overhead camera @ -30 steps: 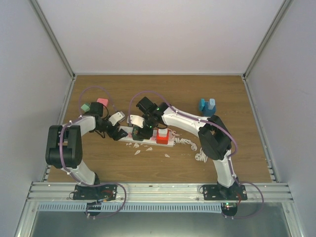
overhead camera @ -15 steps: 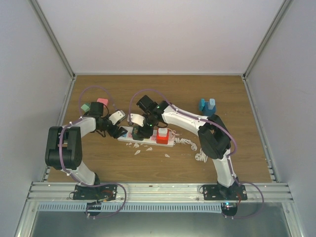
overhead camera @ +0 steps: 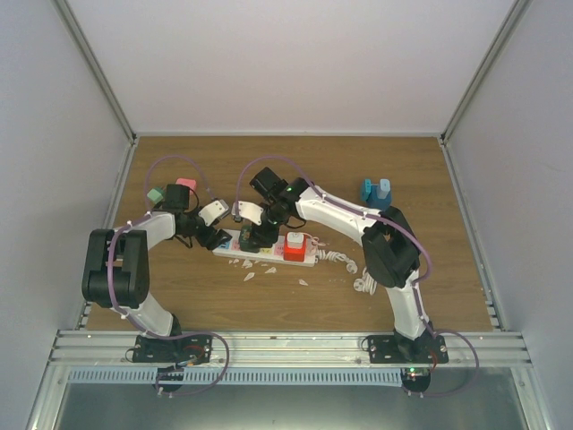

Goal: Pull the plug off the socket

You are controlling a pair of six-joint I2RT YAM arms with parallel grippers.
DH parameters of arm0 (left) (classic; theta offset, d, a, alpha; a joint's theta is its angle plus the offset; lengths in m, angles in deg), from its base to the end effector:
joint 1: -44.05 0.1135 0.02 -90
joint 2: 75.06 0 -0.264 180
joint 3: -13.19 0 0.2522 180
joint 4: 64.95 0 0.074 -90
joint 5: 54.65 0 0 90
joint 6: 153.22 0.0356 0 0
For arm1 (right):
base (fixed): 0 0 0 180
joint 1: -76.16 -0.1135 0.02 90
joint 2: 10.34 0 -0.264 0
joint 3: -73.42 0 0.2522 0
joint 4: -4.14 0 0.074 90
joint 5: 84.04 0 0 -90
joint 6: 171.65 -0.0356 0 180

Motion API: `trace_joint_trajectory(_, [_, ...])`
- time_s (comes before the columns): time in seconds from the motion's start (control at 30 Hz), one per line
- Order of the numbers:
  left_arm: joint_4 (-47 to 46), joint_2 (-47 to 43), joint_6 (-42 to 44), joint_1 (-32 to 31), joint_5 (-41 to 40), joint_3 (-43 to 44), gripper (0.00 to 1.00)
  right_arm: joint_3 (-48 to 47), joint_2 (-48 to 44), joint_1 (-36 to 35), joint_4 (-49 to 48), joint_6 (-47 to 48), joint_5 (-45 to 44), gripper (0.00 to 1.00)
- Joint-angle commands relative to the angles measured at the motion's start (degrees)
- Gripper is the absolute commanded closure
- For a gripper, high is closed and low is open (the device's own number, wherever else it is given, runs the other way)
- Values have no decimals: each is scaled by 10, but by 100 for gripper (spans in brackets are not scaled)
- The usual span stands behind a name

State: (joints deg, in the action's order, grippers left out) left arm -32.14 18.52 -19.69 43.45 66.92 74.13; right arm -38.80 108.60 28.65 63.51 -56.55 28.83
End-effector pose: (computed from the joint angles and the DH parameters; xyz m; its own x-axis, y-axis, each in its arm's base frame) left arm 0.2920 -0.0217 0.1461 -0.5035 0.5921 -0.6292 0.7906 0.6095 -0.0591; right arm 0.2880 0.3349 0.2174 -0.2258 -0.8252 -0.5177 -0.9736 0.1724 0.1498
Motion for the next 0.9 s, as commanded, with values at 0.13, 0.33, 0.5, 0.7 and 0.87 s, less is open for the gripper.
trace_joint_trajectory(0.13, [48, 47, 11, 4, -43, 17, 22, -14, -45, 14, -7, -10, 32, 78])
trace_joint_trajectory(0.33, [65, 37, 8, 4, -23, 37, 17, -14, -74, 30, -23, -23, 60, 78])
trace_joint_trajectory(0.5, [74, -1, -6, 16, 14, 50, 6, -6, -104, 66, -56, -58, 109, 78])
trace_joint_trajectory(0.7, [96, -68, -35, 31, 58, 96, 1, 0, -130, 125, -95, -105, 171, 77])
trace_joint_trajectory(0.87, [135, -134, -38, 27, 101, 148, 1, 1, -143, 183, -133, -167, 239, 76])
